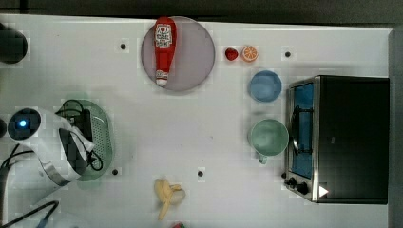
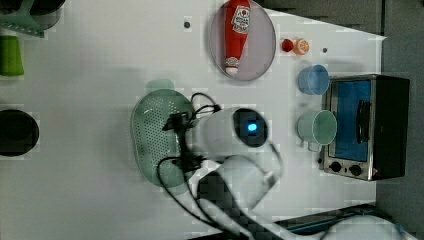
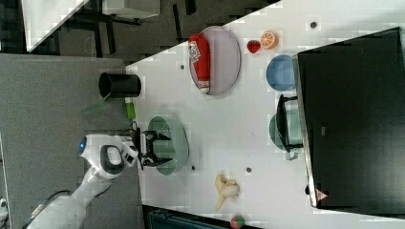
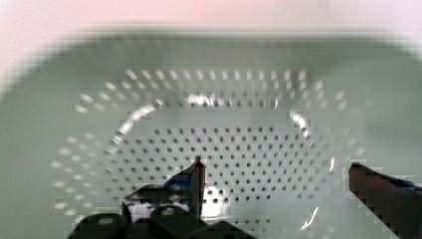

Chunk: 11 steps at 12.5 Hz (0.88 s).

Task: Drag strainer right to left.

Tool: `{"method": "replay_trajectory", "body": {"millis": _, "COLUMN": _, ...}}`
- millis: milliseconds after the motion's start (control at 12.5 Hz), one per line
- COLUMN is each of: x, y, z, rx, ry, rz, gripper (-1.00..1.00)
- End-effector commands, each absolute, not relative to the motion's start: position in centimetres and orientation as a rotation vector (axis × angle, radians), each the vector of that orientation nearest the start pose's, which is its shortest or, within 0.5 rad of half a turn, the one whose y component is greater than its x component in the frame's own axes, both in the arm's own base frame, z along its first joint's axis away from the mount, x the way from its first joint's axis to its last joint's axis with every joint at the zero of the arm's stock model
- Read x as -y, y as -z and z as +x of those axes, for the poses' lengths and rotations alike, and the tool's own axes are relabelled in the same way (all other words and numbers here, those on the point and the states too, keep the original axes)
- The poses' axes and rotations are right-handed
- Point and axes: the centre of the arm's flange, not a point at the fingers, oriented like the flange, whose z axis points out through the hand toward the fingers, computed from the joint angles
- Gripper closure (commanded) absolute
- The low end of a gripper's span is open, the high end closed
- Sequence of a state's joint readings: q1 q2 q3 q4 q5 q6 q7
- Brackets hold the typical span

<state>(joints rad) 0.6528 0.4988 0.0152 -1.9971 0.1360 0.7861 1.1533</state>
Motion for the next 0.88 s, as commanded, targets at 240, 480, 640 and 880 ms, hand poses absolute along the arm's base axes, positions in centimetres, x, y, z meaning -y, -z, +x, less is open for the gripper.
{"method": "replay_trajectory", "body": {"millis": 240, "x": -22.2, "y": -41.8, "z": 55.0, "rx": -1.729, "ry": -0.046, "rz": -2.481, "gripper": -1.0}}
{"method": "replay_trajectory", "body": {"millis": 480, "x": -10.4, "y": -49.7, "z": 54.4, "rx": -1.6, "ry": -0.054, "rz": -2.555, "gripper": -1.0}}
{"method": "replay_trajectory", "body": {"millis": 640, "x": -2.9, "y": -53.1, "z": 52.7, "rx": -1.423, "ry": -0.025, "rz": -2.692, "gripper": -1.0}}
{"method": "replay_trajectory", "body": {"millis": 880, "x": 5.2, "y": -55.8, "z": 50.0, "rx": -1.291, "ry": 0.004, "rz": -2.843, "gripper": -1.0}}
